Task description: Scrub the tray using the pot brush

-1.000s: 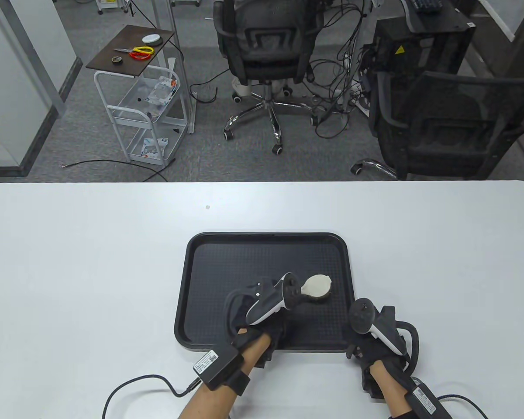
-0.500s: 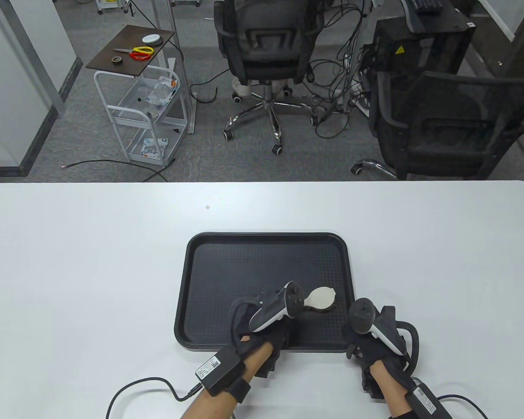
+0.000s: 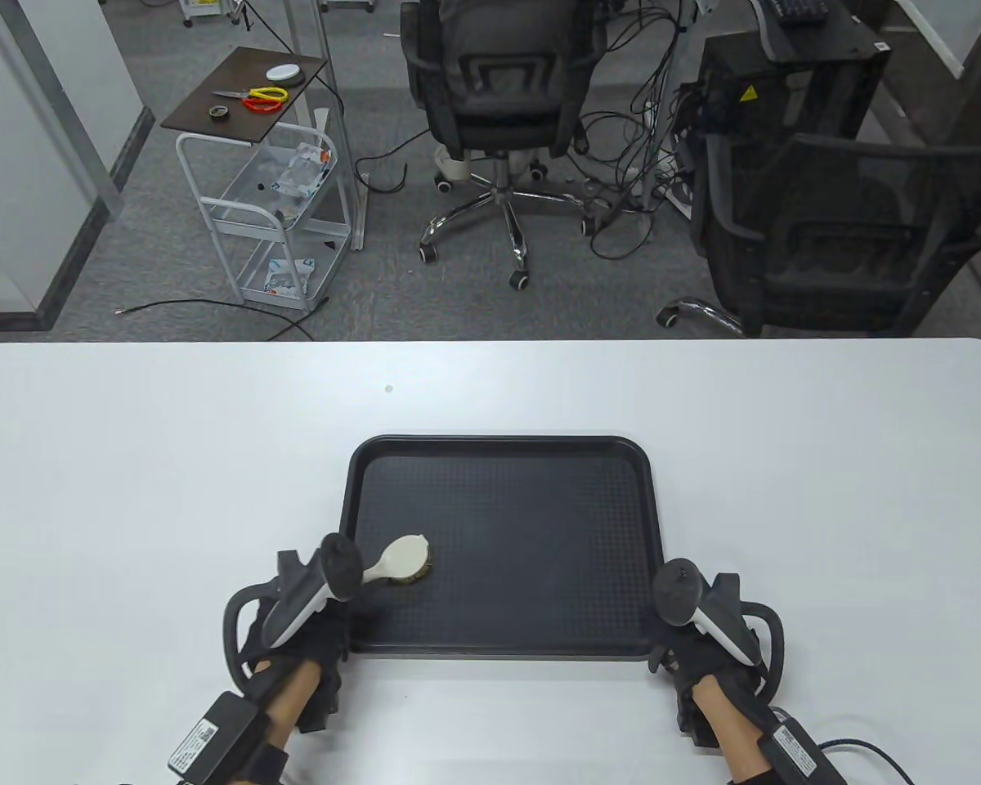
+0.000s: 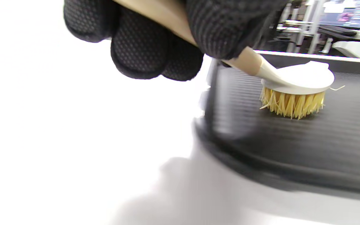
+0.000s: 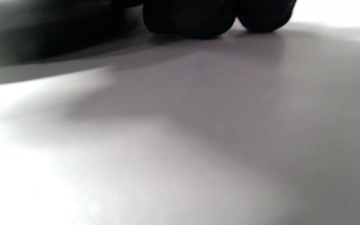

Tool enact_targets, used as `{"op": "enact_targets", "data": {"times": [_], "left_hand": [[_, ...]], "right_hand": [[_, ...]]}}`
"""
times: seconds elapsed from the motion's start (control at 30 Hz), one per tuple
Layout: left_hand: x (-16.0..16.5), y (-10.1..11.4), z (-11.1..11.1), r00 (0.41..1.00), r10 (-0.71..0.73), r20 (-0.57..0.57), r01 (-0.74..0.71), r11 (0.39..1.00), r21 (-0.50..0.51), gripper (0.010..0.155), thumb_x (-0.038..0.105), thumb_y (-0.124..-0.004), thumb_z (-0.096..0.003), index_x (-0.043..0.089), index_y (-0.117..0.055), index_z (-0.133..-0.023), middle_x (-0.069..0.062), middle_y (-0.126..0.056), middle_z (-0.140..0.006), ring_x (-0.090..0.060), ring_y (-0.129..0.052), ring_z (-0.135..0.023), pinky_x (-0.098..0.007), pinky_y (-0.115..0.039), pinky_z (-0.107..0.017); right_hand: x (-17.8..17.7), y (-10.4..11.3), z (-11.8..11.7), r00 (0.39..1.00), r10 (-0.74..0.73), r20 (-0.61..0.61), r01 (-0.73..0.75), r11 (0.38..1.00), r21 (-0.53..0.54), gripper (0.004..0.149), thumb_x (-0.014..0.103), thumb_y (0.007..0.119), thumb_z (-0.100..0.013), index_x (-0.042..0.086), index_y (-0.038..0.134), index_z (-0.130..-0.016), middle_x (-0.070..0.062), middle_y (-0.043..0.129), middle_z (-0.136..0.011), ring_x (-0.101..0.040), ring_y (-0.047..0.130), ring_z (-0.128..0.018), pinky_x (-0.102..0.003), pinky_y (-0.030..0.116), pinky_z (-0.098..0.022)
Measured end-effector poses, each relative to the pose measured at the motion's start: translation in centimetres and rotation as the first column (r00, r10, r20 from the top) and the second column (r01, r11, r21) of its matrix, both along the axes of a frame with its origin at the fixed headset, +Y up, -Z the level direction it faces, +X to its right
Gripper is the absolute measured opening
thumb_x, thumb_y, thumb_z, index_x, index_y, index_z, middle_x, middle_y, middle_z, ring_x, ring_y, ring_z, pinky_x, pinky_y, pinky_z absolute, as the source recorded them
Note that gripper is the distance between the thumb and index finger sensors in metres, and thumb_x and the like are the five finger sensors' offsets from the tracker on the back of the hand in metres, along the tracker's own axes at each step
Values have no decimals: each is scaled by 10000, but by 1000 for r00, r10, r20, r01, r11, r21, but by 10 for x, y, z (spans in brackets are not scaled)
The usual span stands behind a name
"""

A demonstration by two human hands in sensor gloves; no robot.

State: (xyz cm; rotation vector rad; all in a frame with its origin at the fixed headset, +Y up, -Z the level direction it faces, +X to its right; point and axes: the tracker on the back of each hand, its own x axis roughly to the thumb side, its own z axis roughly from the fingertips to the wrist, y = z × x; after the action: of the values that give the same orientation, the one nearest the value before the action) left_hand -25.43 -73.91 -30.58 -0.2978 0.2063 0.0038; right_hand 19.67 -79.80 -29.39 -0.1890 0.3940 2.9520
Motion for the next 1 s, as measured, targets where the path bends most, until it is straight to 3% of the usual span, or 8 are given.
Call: {"op": "enact_targets", "data": {"times": [0.13, 0.3, 0.57, 0.8, 1.0], "left_hand": [[-28, 2, 2, 998, 34, -53, -35, 999, -25, 556, 317, -773, -451, 440, -723, -991, -27, -814, -932, -268, -898, -720, -508, -634, -679], [-5, 12, -1, 999, -35, 25, 35, 999, 16, 559, 335, -761, -459, 444, -699, -1004, -9, -804, -943, -251, -893, -755, -497, -640, -690], [87, 22, -8, 969, 15, 245, -34, 997, 73, 562, 357, -753, -458, 453, -685, -1007, 13, -809, -942, -226, -913, -738, -482, -676, -661], [186, 9, -1, 904, 34, 426, -59, 997, 45, 574, 353, -738, -463, 444, -650, -1022, 11, -790, -956, -215, -912, -741, -477, -687, -661], [235, -5, 8, 865, 60, 498, -75, 997, 11, 577, 351, -737, -463, 443, -640, -1024, 12, -781, -963, -213, -906, -752, -474, -686, -665]], "right_hand": [[0, 0, 0, 1000, -7, -1, 7, 1000, -2, 715, 451, 720, -504, 99, 463, -1070, -90, 750, -830, -204, 848, -598, -511, 710, -590], [-1, 0, 0, 1000, -3, 0, 3, 1000, 0, 713, 452, 720, -504, 101, 465, -1070, -93, 749, -828, -204, 847, -598, -512, 710, -590], [-2, 0, 0, 1000, 7, 0, -7, 1000, 0, 714, 456, 717, -505, 102, 462, -1070, -90, 748, -828, -201, 848, -595, -510, 712, -590], [-2, 0, 0, 1000, 7, -2, -7, 1000, -1, 715, 457, 715, -505, 103, 460, -1072, -88, 748, -828, -198, 846, -598, -509, 711, -590], [-2, 0, 0, 1000, 4, -2, -4, 1000, 0, 715, 455, 716, -505, 104, 460, -1072, -90, 747, -829, -200, 845, -598, -509, 710, -591]]}}
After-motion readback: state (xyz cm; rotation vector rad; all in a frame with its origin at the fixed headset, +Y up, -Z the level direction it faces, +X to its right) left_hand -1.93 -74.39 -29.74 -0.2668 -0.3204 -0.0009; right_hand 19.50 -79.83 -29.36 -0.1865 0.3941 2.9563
